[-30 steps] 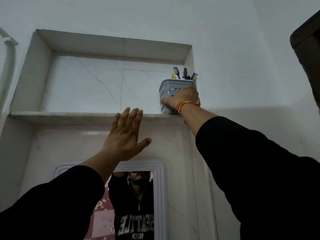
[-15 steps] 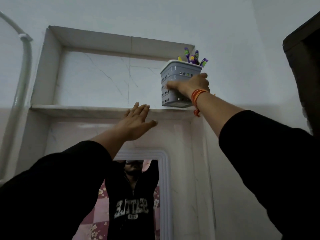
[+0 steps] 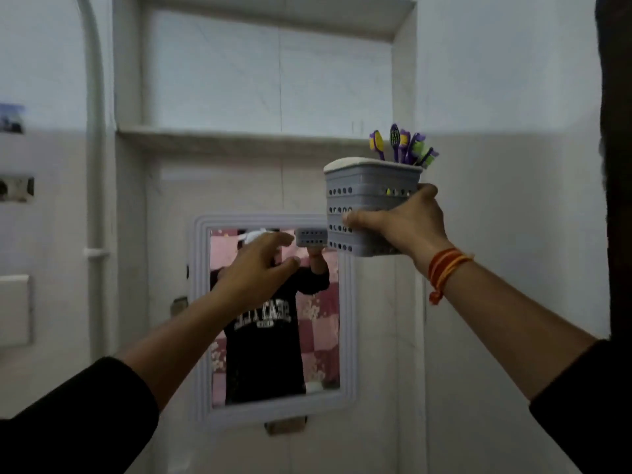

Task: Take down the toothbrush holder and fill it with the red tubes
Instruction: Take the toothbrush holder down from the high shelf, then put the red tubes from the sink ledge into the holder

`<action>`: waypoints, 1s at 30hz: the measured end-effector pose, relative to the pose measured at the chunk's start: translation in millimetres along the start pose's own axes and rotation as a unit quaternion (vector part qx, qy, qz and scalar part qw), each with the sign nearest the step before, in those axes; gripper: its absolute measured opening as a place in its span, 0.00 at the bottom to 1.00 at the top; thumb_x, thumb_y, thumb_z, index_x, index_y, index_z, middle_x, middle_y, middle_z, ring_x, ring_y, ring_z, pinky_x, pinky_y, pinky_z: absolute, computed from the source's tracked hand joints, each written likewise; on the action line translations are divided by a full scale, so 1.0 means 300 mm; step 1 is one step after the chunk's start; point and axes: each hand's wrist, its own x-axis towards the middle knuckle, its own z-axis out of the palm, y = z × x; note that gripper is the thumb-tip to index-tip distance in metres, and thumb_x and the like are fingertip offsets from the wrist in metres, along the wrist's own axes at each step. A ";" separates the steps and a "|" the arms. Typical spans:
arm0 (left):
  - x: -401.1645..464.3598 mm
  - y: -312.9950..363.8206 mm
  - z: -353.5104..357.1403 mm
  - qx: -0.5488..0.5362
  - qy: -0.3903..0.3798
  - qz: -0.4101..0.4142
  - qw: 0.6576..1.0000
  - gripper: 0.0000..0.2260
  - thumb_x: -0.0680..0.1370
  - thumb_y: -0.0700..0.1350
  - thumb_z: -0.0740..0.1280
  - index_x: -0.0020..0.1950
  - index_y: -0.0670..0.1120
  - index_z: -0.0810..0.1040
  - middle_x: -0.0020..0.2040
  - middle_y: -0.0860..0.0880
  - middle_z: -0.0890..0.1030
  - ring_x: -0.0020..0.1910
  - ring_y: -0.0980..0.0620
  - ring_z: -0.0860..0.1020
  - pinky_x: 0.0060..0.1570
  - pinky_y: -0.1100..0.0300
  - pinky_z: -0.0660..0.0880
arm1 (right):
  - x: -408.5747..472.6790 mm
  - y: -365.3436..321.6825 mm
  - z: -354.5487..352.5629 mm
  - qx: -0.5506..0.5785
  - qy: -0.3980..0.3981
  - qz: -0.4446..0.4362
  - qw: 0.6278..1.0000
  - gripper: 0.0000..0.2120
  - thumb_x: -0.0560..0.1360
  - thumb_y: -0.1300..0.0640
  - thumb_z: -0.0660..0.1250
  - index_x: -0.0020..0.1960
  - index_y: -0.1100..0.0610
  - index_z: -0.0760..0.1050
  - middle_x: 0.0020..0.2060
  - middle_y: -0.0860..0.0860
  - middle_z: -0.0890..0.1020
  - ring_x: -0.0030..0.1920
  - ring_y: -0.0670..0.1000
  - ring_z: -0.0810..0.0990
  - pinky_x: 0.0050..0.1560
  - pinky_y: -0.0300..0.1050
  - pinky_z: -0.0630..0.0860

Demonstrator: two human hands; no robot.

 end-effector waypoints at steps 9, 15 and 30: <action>-0.501 -0.259 0.393 -0.025 -0.134 -0.143 0.980 0.18 0.79 0.48 0.70 0.68 0.47 0.78 0.65 0.51 0.80 0.62 0.54 0.78 0.60 0.61 0.73 | -0.507 0.526 0.170 0.039 -0.039 0.090 0.994 0.55 0.51 0.44 0.85 0.68 0.59 0.60 0.62 0.51 0.76 0.58 0.52 0.78 0.52 0.41 0.75; -0.730 -0.426 0.670 0.036 -0.334 -0.206 0.919 0.15 0.76 0.47 0.72 0.62 0.44 0.82 0.59 0.46 0.85 0.59 0.51 0.82 0.56 0.66 0.73 | -0.853 0.947 0.252 0.015 -0.083 0.142 0.986 0.64 0.47 0.44 0.85 0.76 0.54 0.57 0.69 0.51 0.72 0.66 0.50 0.74 0.62 0.43 0.75; -0.805 -0.788 1.211 0.214 -0.579 -0.157 0.771 0.18 0.80 0.54 0.64 0.59 0.42 0.80 0.58 0.40 0.80 0.57 0.38 0.81 0.56 0.48 0.78 | -1.284 1.488 0.401 0.031 -0.175 0.313 0.933 0.61 0.42 0.59 0.88 0.69 0.59 0.61 0.62 0.53 0.74 0.58 0.32 0.77 0.52 0.28 0.78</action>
